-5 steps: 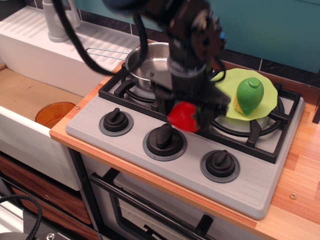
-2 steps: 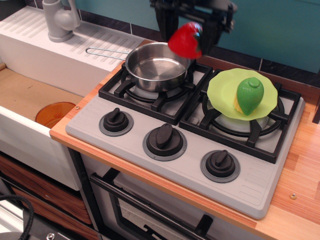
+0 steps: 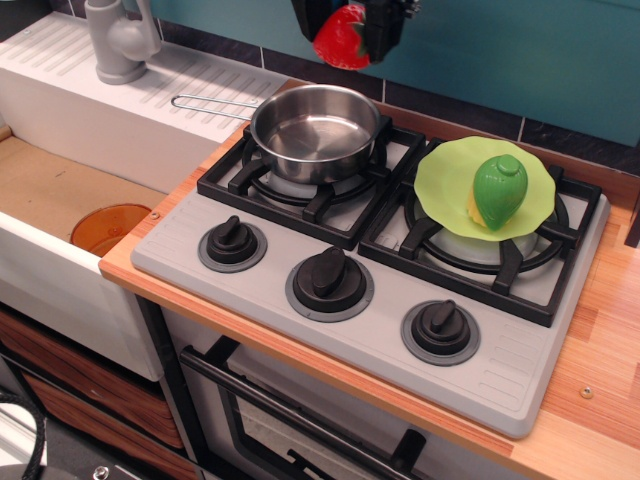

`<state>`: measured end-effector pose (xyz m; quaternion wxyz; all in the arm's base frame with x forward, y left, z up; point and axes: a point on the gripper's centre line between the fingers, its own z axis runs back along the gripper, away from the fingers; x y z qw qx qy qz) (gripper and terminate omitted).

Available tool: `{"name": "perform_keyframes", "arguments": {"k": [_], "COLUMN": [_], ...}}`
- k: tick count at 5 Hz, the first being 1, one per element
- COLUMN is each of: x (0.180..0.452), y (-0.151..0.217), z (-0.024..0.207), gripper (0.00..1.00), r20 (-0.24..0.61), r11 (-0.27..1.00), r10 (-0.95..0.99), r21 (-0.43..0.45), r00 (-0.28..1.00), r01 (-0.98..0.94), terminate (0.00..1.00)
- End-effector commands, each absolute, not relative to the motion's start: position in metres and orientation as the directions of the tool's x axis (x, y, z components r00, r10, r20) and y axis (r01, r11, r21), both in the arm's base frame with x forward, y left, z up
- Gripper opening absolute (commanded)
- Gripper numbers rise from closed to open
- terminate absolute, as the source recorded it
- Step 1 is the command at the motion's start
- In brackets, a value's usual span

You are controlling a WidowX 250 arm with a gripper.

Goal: Put corncob on plate and strawberry in pot or pan on stove

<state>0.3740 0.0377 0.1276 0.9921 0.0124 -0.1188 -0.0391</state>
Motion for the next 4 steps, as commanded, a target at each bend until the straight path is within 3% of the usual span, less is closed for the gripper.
{"name": "perform_keyframes", "arguments": {"k": [1,2,3,4], "x": [0.375,0.368,0.366,0.359], "y": [0.033,0.031,0.030,0.029], "z": [0.117,0.096,0.089,0.097], "gripper": [0.00,0.00,0.00,1.00], "r20": [0.319,0.354,0.364,0.351], "r11": [0.999,0.999,0.999,0.999], "r10": [-0.051,-0.045,-0.038,-0.032], "r21": [0.025,0.013,0.013,0.027], "r00": [0.947,0.934,0.930,0.936], "r01": [0.046,0.043,0.035,0.024], "terminate": [0.00,0.00,0.00,0.00]}}
